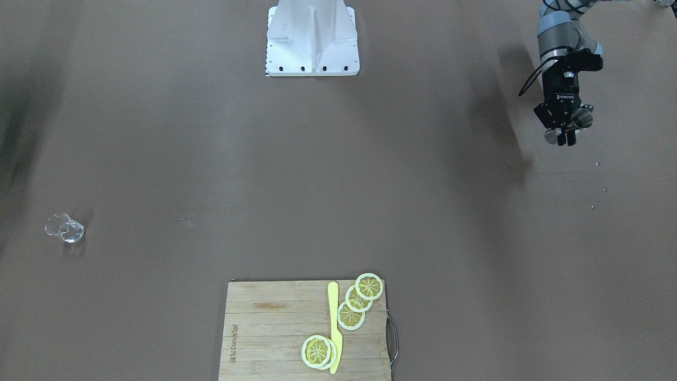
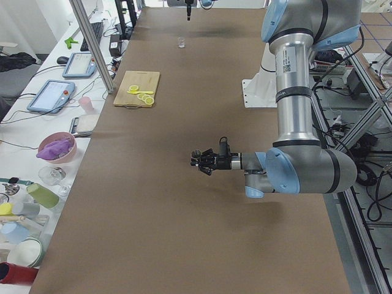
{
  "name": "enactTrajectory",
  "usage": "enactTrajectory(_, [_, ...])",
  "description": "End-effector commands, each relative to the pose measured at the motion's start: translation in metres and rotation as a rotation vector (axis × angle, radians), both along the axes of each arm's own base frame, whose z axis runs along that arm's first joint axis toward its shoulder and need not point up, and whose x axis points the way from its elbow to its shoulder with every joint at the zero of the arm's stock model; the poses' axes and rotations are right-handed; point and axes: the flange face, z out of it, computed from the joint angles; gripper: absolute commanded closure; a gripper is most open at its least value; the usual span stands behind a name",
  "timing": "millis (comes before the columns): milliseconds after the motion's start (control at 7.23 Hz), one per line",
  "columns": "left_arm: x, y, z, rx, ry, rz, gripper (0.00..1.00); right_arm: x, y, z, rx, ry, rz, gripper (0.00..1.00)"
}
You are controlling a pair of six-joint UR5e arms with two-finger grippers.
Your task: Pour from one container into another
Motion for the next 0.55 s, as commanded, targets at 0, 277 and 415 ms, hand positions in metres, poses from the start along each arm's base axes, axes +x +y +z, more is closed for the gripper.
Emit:
enactTrajectory(0, [0.002,0.003,0.009,-0.006,0.006,0.004,0.74,0.009,0.002,-0.03,0.001,0.027,-0.079,0.0])
enactTrajectory(277, [0.001,0.005,0.013,0.003,-0.007,-0.013,0.68,0.016,0.011,-0.052,-0.053,0.044,-0.085,0.0])
enactTrajectory(415, [0.002,0.006,0.013,0.003,-0.002,-0.01,0.61,0.023,0.014,-0.061,-0.096,0.062,-0.073,0.0])
